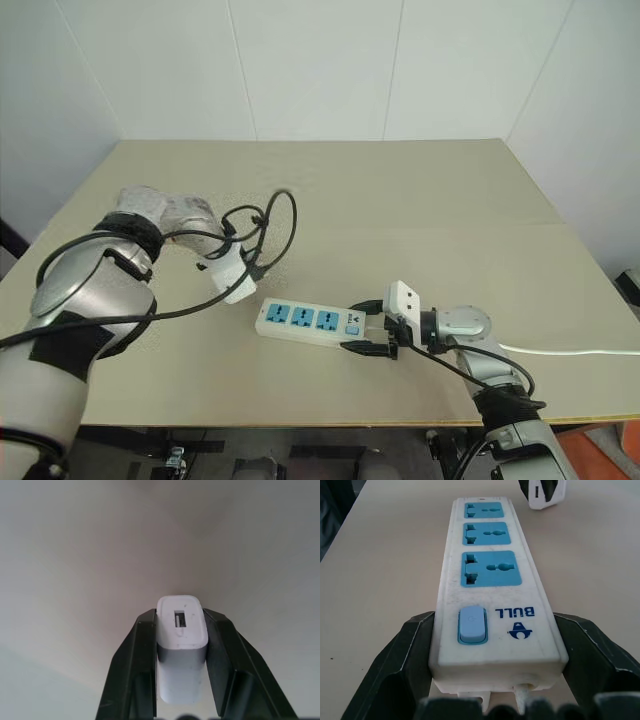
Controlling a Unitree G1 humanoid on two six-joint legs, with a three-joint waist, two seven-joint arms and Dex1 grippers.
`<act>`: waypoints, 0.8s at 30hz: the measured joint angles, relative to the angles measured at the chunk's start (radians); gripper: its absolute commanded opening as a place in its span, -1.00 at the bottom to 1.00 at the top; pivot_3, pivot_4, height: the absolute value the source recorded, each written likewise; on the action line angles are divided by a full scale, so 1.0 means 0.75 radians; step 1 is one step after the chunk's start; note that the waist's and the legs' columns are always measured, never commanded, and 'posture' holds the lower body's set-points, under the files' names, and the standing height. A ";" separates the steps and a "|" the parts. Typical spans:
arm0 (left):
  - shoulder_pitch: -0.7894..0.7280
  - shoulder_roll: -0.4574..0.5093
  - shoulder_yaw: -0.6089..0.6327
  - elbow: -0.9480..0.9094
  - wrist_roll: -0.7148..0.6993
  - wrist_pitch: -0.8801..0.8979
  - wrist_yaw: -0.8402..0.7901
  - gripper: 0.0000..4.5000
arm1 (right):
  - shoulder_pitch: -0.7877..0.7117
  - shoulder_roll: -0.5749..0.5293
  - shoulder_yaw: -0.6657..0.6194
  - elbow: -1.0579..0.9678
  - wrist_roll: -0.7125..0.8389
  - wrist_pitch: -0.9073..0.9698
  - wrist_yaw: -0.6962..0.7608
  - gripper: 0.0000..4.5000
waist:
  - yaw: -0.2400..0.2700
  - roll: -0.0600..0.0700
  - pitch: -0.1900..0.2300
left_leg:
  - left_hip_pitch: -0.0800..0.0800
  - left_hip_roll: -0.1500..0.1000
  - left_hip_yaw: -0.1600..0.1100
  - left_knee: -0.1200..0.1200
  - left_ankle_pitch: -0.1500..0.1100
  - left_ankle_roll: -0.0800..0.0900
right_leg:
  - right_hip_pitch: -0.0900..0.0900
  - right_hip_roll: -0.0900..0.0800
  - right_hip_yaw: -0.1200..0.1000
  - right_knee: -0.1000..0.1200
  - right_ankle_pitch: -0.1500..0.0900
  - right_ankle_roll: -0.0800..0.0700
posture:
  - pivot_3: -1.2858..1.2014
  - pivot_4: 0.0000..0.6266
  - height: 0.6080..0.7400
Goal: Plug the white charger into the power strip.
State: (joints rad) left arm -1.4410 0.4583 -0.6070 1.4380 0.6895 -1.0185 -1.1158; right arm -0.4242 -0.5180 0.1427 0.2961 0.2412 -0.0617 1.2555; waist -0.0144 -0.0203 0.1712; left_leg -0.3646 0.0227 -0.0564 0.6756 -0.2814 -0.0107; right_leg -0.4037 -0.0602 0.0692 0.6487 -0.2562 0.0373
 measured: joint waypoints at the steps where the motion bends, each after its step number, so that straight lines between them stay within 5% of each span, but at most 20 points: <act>1: 0.006 -0.031 0.131 0.001 -0.146 0.074 -0.197 -0.56 | 0.000 -0.003 0.000 -0.002 0.000 0.000 0.000 0.51 | 0.000 0.000 0.000 | -0.001 0.000 -0.001 0.001 0.000 0.000 | 0.000 0.000 -0.001 0.000 0.000 0.000 | 0.03 -0.52 1.00; 3: -0.004 -0.080 0.349 -0.011 -0.415 0.232 -0.512 -0.56 | 0.005 -0.002 0.001 -0.010 -0.001 0.000 -0.006 0.51 | -0.005 0.000 0.000 | -0.002 0.000 -0.001 0.002 0.000 0.000 | 0.000 0.000 -0.001 0.000 0.000 0.000 | 0.03 -0.52 1.00; 6: -0.028 -0.064 0.437 -0.039 -0.641 0.376 -0.641 -0.56 | 0.015 -0.001 0.002 -0.027 0.000 0.000 -0.020 0.51 | -0.021 0.000 0.000 | -0.001 0.000 -0.002 0.002 -0.001 0.002 | 0.000 0.000 -0.001 0.000 0.000 0.000 | 0.03 -0.52 1.00; 16: 0.174 0.055 0.610 -0.356 -1.419 0.867 -0.659 -0.56 | -0.019 0.011 0.021 0.007 -0.011 -0.003 -0.011 0.51 | -0.052 0.003 -0.002 | 0.001 0.001 -0.004 0.004 -0.001 0.002 | 0.000 0.001 0.000 0.010 0.000 0.000 | 0.03 -0.52 1.00; 24: 0.583 0.022 0.813 -0.787 -1.665 1.155 -0.613 -0.56 | -0.102 0.042 0.036 0.108 -0.033 -0.038 0.023 0.51 | -0.070 0.003 -0.002 | 0.001 0.002 -0.005 0.004 -0.001 0.001 | 0.000 0.001 -0.001 0.010 0.000 0.000 | 0.03 -0.52 1.00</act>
State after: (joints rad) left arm -1.0038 0.4749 0.0024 0.8477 -0.5590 -0.1521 -1.5756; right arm -0.5008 -0.4864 0.1694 0.3770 0.2166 -0.0905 1.2726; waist -0.0667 -0.0182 0.1695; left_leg -0.3635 0.0238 -0.0603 0.6785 -0.2819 -0.0097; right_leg -0.4035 -0.0594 0.0685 0.6566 -0.2561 0.0374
